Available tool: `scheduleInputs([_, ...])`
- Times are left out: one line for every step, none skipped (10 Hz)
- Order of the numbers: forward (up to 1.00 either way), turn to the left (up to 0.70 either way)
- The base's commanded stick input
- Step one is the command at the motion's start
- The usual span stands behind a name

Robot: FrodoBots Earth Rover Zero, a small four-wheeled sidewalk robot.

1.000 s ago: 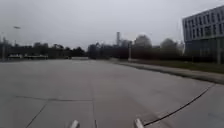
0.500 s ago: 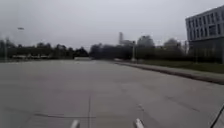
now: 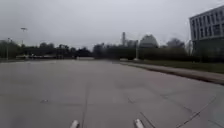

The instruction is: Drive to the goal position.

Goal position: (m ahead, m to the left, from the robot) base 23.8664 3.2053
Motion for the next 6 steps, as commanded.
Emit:
scheduleInputs([1.00, 0.02])
scheduleInputs([1.00, 0.02])
scheduleInputs([1.00, 0.02])
scheduleInputs([1.00, 0.02])
scheduleInputs([1.00, 0.02])
scheduleInputs([1.00, 0.02])
